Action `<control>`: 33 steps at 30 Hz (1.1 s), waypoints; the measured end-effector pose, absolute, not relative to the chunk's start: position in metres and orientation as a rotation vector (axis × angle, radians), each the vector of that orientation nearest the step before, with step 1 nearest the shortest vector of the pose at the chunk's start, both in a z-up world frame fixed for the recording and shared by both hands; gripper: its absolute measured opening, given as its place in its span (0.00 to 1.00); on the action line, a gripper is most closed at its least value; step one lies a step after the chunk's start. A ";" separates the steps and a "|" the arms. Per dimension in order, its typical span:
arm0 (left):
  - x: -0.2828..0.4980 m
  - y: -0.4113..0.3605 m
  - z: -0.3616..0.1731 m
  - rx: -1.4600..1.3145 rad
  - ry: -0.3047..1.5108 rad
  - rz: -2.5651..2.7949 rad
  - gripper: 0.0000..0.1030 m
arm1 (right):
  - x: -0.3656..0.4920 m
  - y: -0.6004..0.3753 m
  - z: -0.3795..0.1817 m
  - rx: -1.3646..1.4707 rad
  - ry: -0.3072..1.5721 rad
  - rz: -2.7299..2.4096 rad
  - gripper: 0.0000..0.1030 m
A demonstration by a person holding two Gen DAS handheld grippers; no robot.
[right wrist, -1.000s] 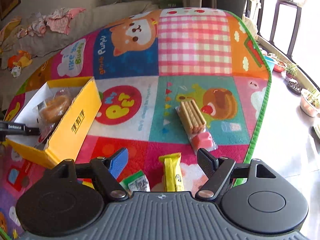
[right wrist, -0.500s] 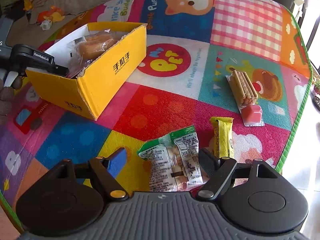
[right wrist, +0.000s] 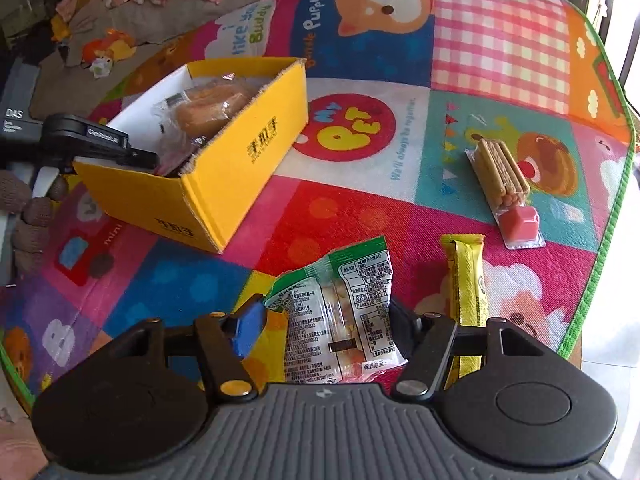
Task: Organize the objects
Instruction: 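Grasp the green-printed snack bag on the mat with the right tool, then carry the green-printed snack bag into the yellow box and release it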
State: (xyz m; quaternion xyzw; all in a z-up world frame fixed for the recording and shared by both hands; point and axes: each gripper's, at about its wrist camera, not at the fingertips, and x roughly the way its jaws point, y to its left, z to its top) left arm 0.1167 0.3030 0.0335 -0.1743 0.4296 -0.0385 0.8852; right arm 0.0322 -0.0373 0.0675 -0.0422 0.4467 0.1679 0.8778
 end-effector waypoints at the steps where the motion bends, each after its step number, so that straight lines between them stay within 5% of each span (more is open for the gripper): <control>1: 0.117 0.303 0.034 -0.363 0.894 -0.080 0.15 | 0.031 -0.035 0.073 -0.083 0.923 0.364 0.63; 19: 0.117 0.305 0.033 -0.374 0.894 -0.078 0.15 | 0.037 0.005 0.208 -0.042 0.553 0.496 0.63; 33: 0.115 0.305 0.032 -0.368 0.884 -0.092 0.16 | 0.118 0.082 0.230 -0.040 0.507 0.531 0.63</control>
